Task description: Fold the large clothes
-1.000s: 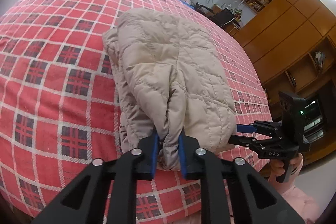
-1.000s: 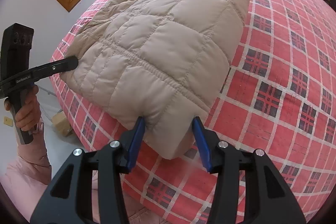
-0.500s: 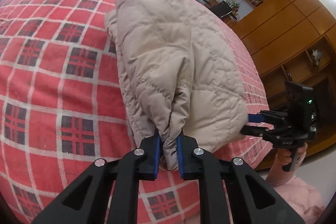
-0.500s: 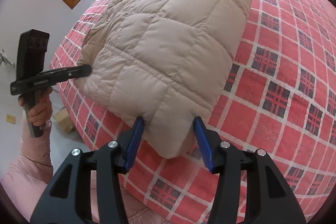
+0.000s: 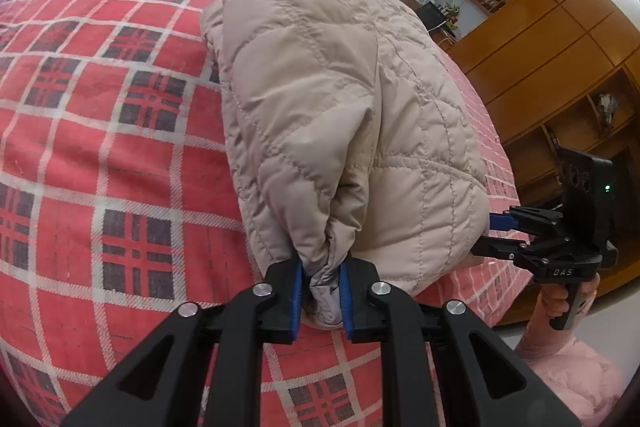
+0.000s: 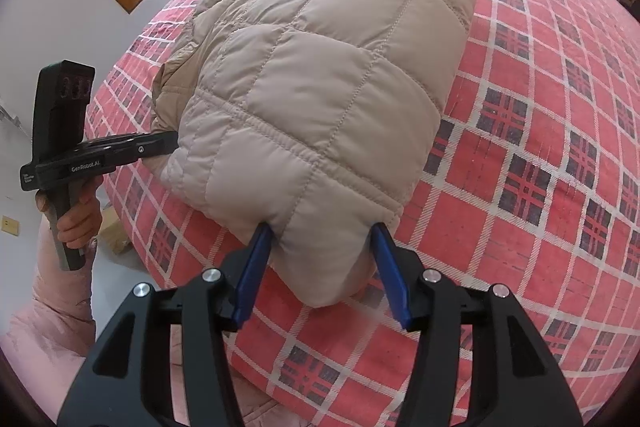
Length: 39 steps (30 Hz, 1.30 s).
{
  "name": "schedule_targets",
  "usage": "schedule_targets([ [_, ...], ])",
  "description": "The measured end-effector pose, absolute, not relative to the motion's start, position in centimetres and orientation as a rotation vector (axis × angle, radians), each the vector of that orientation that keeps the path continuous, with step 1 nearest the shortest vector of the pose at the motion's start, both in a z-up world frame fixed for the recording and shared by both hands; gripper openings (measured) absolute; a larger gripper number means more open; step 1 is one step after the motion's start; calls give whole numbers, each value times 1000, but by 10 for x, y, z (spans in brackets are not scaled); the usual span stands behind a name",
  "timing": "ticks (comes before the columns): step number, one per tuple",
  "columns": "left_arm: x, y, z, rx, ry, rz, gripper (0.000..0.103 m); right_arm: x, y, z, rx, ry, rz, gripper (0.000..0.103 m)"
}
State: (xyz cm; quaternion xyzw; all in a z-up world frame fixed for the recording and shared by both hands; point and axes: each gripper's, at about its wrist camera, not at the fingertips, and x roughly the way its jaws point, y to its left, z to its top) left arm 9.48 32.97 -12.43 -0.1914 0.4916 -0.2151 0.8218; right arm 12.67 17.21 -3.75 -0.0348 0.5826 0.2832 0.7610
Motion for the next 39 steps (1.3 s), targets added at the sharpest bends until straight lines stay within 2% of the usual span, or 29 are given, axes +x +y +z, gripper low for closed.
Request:
schedule_targets([
  [4,91,325,-125,-414,1046,-434,17,125,174,-38,-91,1258,606,54],
  [9,78,325,-101,-417,1027,-392,24,122,171,-36,-78,1249,598,55],
  [10,75,325,-96,-411,1017,-390,32,121,170,-35,-79,1247,598,55],
  [11,73,326,-88,-399,1002,-388,44,120,170,-34,-79,1245,597,55],
  [12,69,326,-82,-388,985,-384,48,119,170,-33,-78,1242,597,55],
  [15,61,333,-67,-378,943,-368,54,118,168,-28,-79,1231,597,55],
  [20,65,364,-57,-420,900,-300,73,120,165,-20,-73,1210,604,65],
  [25,91,387,-63,-490,912,-269,80,125,160,-13,-62,1185,588,74],
  [33,129,397,-82,-571,920,-326,80,159,146,-5,47,1181,592,79],
  [39,145,397,-87,-575,905,-383,87,190,136,-13,188,1209,631,84],
])
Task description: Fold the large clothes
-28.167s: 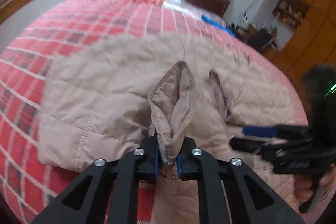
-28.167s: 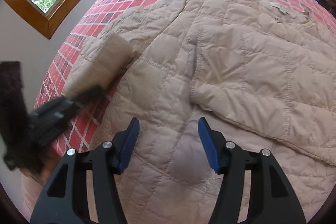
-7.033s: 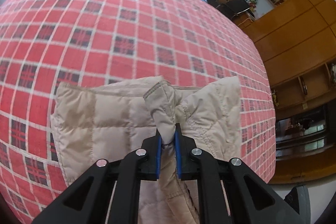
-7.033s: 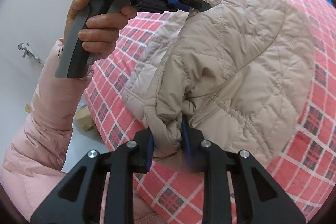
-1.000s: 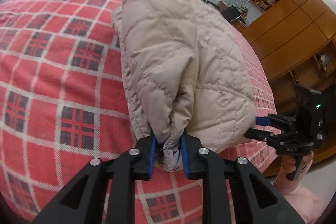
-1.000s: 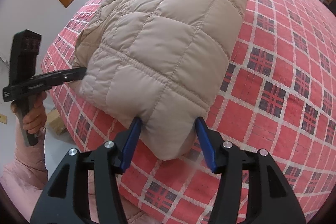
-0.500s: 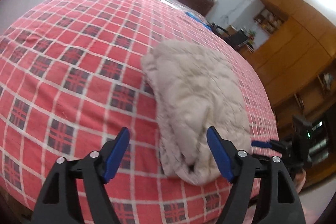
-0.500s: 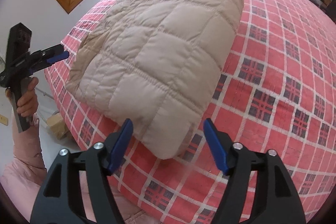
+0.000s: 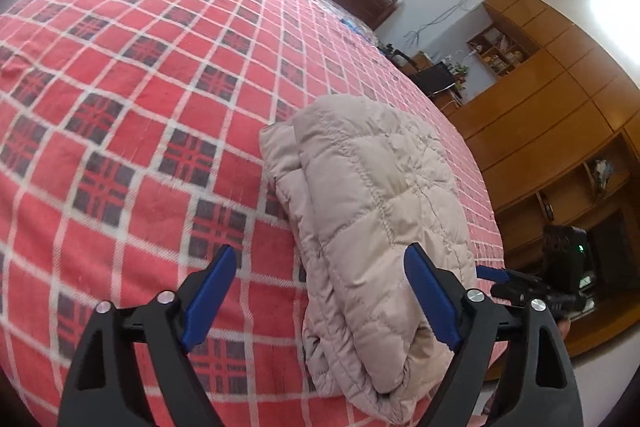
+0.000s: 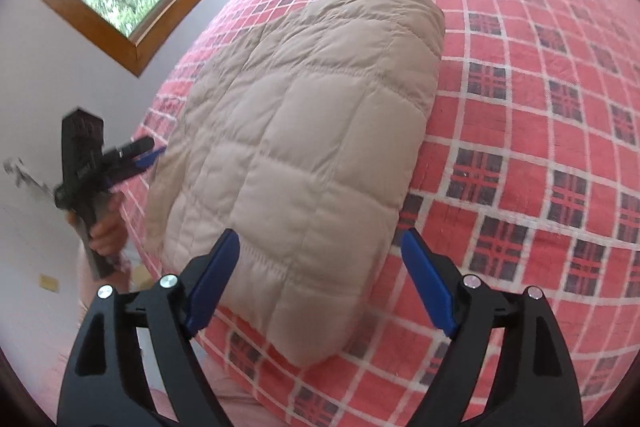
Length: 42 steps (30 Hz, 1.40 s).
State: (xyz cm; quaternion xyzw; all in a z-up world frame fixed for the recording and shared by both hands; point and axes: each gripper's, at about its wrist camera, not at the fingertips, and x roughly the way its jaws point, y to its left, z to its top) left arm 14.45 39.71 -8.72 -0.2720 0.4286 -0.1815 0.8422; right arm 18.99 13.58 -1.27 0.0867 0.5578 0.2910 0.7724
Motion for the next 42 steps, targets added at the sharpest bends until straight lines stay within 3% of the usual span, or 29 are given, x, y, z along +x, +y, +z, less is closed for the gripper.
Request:
schedule_targets([
  [16,207,381,-144,-760,1031,-619,88,230,126,-48,409,1282,699,88],
  [20,220,370,-159,-789,1080,-669,93,241,136,-52,419,1290,715,90],
  [33,226,312,-159,-717,1152,-800,96,251,168,-71,453,1318,741,98],
  [36,226,314,-158,-730,1151,-794,80,253,172,-73,459,1309,752,97],
  [38,224,316,-156,-719,1138,-774,65,250,173,-74,453,1295,749,83],
  [42,214,313,-144,-679,1095,-734,52,242,169,-69,431,1261,754,65],
])
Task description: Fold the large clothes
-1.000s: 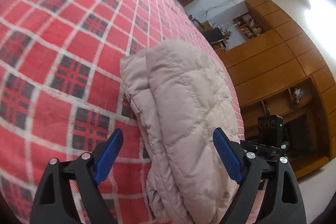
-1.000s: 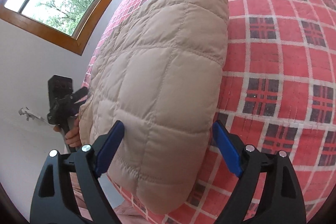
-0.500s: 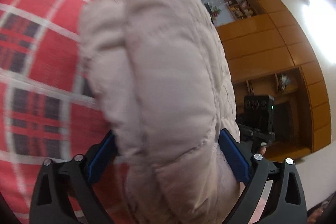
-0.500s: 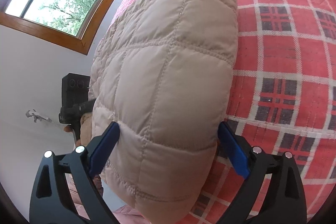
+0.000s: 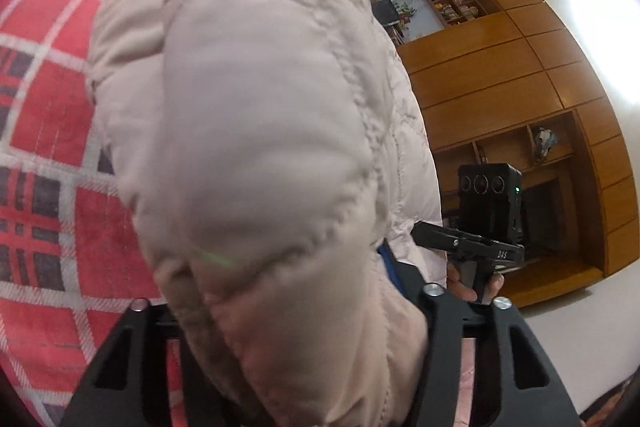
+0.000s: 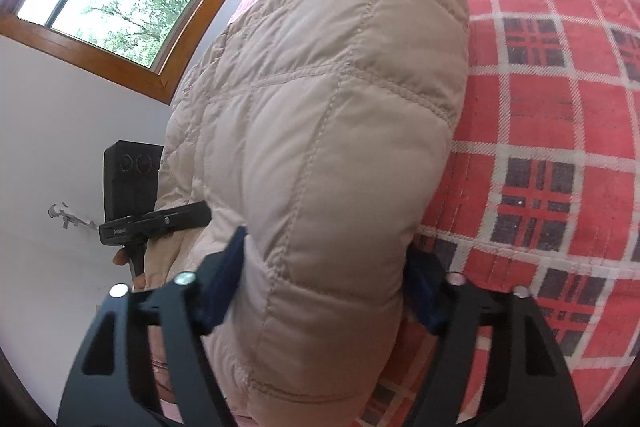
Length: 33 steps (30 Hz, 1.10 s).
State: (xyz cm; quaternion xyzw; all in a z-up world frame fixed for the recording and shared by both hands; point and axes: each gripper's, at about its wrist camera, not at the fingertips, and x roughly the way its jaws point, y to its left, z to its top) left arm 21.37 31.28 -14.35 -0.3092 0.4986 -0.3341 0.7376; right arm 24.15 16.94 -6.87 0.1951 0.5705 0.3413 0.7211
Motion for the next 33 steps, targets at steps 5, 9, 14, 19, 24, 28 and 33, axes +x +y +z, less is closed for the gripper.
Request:
schedule_targets([
  [5,205,293,-117,-664,1036,-710,46,236,158,-48,430,1204,770,54],
  [9,210,264,-97,-649,995,-747,46,230,131,-16,400,1117,736,54],
  [14,231,217,-67,-599,942,-797,45,239,88,17,383,1051,677,54],
  [19,268,171,-56,-560,917,-812,45,270,43,25,393,1035,623,54],
  [24,303,152,-69,-549,909,-778,46,314,7,3,412,1049,600,54],
  [28,336,141,-88,-561,932,-727,46,356,-11,-22,440,1076,601,54],
  [33,360,129,-116,-561,983,-676,46,394,-18,-63,483,1124,600,54],
])
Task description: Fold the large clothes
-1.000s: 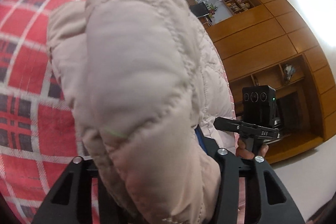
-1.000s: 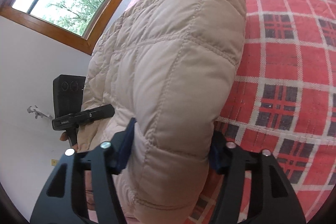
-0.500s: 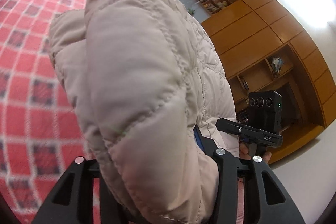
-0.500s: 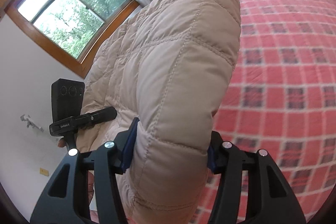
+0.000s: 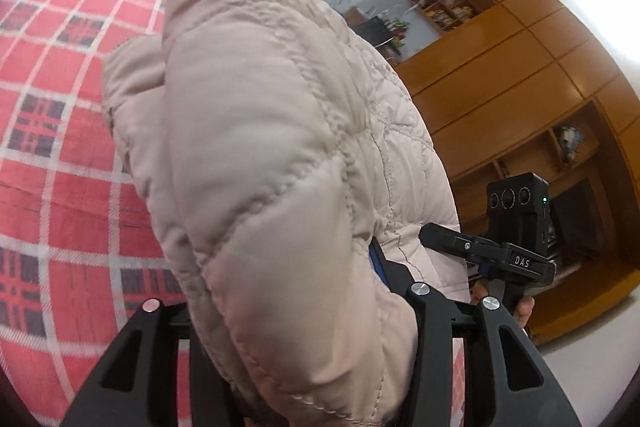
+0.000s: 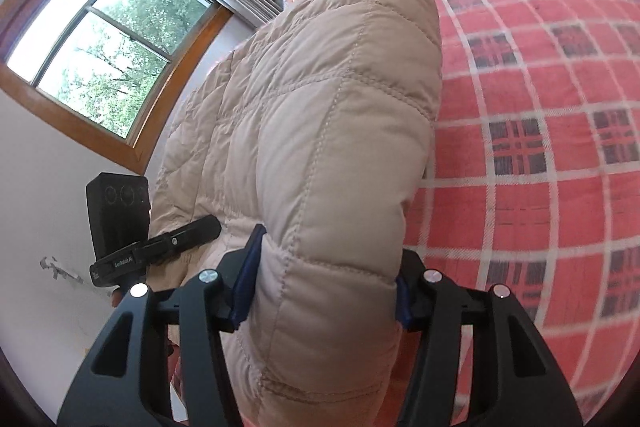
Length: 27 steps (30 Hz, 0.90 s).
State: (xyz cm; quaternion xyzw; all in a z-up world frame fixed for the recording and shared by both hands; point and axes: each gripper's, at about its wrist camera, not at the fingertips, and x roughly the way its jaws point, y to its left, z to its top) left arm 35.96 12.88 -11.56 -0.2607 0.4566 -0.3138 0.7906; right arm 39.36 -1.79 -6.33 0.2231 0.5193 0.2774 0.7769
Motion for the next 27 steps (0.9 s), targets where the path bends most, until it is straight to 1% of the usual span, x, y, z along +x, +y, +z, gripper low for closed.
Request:
schedule_targets([
  [6,358,124,-130,-538,968,-693,54,397,-23,-87,513,1120,618,63],
  [8,356,134,-135,-543,979,-689,60,394,-24,-88,513,1119,607,72],
  [9,356,136,-136,-555,990,-686,61,391,-24,-87,520,1119,603,74],
  [10,355,140,-137,-572,1001,-683,63,387,-25,-86,526,1121,600,80],
  [11,358,137,-134,-584,1011,-681,66,382,-27,-85,531,1123,600,83],
  [14,355,138,-126,-603,1034,-673,69,366,-36,-82,535,1130,595,86],
  [18,329,153,-116,-571,1009,-651,72,338,-45,-84,542,1156,600,86],
  [22,303,166,-109,-572,977,-617,79,315,-49,-85,560,1173,601,86],
  [27,276,161,-101,-546,942,-555,80,310,-51,-95,611,1197,601,86],
])
